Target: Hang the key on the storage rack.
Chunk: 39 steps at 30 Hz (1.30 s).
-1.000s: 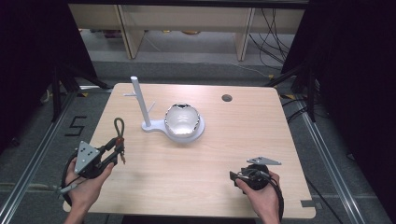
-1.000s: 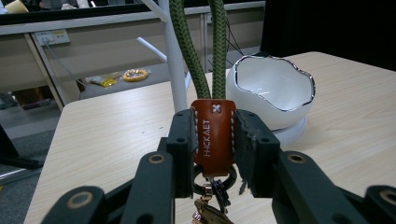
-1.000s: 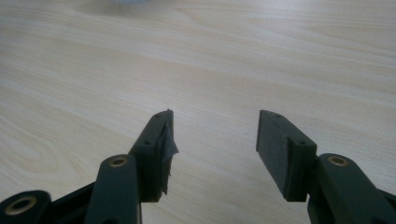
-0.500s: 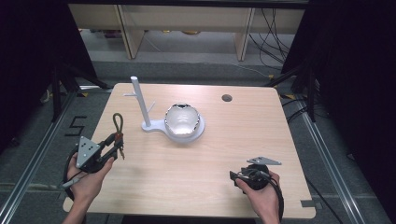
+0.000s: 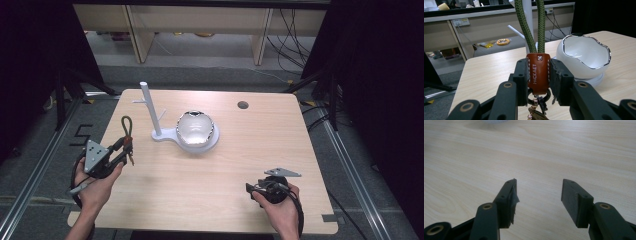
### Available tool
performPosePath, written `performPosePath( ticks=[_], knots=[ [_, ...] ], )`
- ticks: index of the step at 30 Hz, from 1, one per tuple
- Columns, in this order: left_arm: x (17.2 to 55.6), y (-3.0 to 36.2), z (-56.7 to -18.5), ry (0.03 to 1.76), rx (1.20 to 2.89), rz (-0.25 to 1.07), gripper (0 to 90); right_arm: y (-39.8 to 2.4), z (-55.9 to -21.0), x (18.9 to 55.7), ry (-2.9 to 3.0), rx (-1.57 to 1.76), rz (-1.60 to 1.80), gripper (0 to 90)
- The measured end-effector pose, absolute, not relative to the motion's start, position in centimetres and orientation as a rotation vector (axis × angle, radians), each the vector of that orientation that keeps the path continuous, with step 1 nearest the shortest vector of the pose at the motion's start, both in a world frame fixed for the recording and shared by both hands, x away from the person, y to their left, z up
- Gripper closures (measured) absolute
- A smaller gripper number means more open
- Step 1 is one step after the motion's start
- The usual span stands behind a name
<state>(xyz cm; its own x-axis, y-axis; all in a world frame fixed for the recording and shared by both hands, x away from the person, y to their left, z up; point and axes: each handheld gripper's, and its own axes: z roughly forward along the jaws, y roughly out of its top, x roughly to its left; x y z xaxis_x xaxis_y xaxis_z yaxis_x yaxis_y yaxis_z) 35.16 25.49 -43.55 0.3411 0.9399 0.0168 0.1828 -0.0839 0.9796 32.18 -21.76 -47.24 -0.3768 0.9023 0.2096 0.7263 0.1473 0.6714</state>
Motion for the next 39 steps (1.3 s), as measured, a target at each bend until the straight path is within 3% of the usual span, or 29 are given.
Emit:
performPosePath(
  ticks=[39],
  knots=[
    [38.9,25.5,-43.3,1.093,1.549,0.912,67.9,-21.8,-47.3,32.3,2.167,1.587,1.055,47.4]
  ],
)
